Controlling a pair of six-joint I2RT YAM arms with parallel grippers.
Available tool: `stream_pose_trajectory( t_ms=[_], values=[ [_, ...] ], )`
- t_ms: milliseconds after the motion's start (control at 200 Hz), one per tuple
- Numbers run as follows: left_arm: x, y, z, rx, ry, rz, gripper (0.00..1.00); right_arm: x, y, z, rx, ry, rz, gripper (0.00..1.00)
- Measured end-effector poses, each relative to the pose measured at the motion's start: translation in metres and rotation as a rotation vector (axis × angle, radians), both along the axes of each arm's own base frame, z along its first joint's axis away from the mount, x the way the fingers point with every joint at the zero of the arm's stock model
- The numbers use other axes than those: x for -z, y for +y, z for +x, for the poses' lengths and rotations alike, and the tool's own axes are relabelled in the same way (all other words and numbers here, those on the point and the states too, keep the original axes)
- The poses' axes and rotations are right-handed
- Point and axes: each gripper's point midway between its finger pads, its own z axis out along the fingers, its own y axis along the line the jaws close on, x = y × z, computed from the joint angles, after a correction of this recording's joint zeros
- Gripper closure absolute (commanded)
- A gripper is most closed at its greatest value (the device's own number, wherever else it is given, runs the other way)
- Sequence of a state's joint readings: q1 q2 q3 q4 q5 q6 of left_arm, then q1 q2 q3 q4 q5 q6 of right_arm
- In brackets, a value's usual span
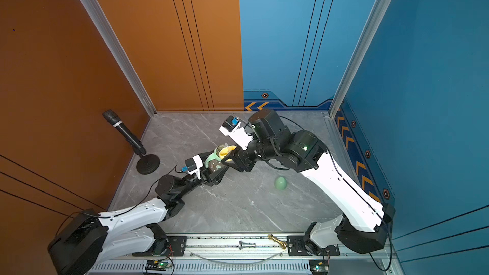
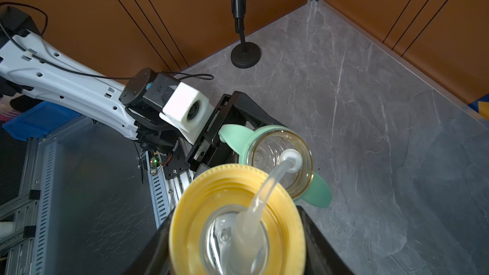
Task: Assemble the baby bottles
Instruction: Close the nipple on the baby bottle.
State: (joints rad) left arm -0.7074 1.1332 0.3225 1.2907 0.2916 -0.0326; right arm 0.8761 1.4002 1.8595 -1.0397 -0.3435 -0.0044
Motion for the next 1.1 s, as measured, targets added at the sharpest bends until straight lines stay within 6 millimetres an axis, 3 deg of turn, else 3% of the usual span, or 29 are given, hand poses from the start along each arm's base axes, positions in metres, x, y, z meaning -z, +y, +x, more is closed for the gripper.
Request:
stream_pose_trajectory(
  t_ms=[115,335,736,1101],
  values=[
    [-0.002,0.000,-0.003,0.007,-0.013,0.002,0.66,0.015,-0.001,0.006,0.009,0.017,-0.051,0.49],
    [0.014,-0.008,-0.009,0.005,0.021,0.082,0.66,0.038,0.001,0.034,0.073,0.114,-0.141,0.46],
    [0.027,-0.009,-0.005,-0.024,0.021,0.135,0.66,0.049,-0.002,0.035,0.124,0.323,-0.186,0.49],
    [0.020,-0.010,-0.008,-0.019,-0.005,0.119,0.66,0.046,0.004,0.024,0.110,0.430,-0.144,0.27]
  ],
)
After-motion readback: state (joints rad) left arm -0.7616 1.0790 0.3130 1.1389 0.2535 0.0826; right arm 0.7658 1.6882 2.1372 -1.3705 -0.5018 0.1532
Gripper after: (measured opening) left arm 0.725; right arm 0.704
